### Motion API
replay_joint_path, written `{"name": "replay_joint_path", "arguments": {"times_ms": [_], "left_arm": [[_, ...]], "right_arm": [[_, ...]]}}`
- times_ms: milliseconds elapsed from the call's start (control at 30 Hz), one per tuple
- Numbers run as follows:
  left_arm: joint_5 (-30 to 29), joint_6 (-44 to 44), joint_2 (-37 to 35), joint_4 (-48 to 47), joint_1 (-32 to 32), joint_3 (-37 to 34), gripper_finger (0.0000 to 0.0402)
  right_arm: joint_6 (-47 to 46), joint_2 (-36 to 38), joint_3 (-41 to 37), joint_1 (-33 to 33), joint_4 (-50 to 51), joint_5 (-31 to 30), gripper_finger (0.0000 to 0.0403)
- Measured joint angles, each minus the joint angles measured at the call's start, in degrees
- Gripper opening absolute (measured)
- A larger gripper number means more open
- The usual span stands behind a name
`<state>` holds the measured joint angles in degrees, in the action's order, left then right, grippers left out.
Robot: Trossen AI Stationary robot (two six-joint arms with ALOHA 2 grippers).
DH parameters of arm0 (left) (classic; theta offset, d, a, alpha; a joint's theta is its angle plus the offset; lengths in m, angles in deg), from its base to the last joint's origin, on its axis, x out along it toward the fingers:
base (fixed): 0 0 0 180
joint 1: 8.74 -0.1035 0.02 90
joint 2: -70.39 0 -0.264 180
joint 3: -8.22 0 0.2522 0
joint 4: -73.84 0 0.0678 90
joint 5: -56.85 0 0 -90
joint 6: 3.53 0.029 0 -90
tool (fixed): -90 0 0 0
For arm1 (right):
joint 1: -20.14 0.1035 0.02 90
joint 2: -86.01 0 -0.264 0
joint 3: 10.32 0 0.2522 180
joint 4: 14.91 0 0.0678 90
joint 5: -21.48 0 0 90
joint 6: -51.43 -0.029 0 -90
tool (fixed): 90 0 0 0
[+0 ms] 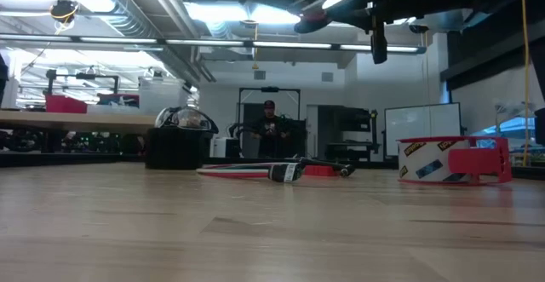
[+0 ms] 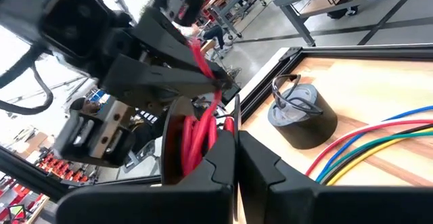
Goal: Coil cords
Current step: Coil the red wire onto the spool
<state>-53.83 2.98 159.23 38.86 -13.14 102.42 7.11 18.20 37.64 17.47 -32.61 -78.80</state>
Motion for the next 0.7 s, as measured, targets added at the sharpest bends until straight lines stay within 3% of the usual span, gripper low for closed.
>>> {"name": "replay_joint_path", "arguments": {"times_ms": [333, 700], "left_arm": [[-0.10, -3.16, -0.03, -3.05, 0.29, 0.03, 0.0008], [1.08, -3.90, -0.04, -3.97, 0.95, 0.04, 0.0036]], "right_arm": [[2.09, 2.82, -0.02, 0.02, 0.35, -1.07, 0.0007], [3.15, 3.19, -0.09, 0.06, -1.11, -2.60, 0.0007]]}}
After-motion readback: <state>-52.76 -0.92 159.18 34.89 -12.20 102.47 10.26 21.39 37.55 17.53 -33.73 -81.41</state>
